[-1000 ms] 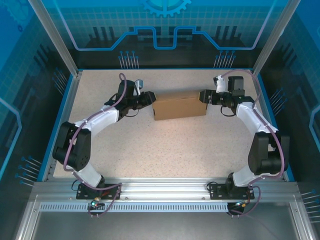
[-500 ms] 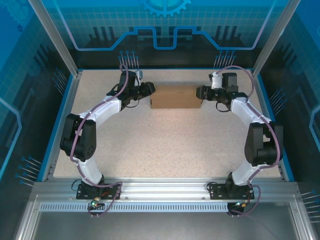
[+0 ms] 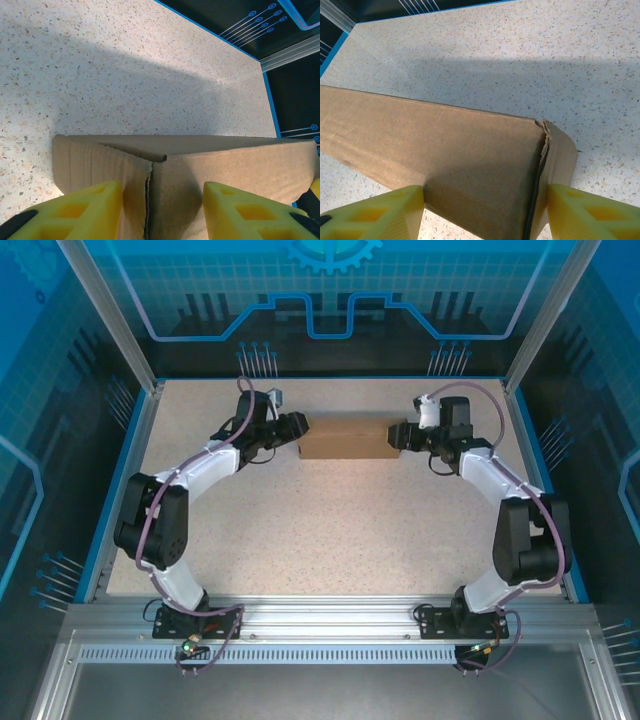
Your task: Fold the paper box
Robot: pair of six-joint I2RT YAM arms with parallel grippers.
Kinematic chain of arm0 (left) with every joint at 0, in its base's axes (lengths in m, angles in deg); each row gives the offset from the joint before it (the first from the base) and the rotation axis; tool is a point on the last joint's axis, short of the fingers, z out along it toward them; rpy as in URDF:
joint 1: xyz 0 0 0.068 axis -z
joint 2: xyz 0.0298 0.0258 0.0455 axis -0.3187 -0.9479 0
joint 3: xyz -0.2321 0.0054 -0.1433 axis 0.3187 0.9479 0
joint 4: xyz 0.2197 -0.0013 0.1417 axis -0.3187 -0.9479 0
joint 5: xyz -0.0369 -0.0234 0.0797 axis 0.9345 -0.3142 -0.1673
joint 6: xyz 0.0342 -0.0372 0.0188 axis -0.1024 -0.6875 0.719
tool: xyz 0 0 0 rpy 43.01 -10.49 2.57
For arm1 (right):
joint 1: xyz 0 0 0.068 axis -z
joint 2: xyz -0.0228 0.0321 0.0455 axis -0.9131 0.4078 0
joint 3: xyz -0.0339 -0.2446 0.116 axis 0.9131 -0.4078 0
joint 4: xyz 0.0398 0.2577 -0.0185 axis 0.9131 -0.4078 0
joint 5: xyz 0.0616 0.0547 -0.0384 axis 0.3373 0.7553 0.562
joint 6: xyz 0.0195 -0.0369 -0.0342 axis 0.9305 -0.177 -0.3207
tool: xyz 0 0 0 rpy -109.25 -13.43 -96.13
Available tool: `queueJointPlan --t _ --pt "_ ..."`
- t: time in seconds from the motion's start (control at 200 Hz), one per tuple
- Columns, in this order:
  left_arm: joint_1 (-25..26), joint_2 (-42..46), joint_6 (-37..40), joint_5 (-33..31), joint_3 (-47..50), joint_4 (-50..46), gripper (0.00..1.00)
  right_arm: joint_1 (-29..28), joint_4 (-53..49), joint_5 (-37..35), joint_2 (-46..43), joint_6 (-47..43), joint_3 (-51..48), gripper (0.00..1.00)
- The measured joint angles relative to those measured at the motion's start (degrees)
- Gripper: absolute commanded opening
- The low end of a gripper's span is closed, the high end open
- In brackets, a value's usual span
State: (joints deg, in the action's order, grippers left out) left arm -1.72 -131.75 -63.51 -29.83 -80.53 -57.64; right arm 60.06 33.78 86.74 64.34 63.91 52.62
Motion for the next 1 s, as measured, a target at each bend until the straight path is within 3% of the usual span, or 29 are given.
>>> queueJointPlan --t 0.545,1.001 --pt "0.44 3.91 -0.2 1.16 8.74 6.12 0.54 -1.18 3.5 -0.24 -3.15 -0.02 -5.81 0.67" --pt "1.95 3.96 -0.2 2.16 15.54 3.89 0.55 -2.23 1.11 -0.87 -3.43 0.46 -12.57 0.67"
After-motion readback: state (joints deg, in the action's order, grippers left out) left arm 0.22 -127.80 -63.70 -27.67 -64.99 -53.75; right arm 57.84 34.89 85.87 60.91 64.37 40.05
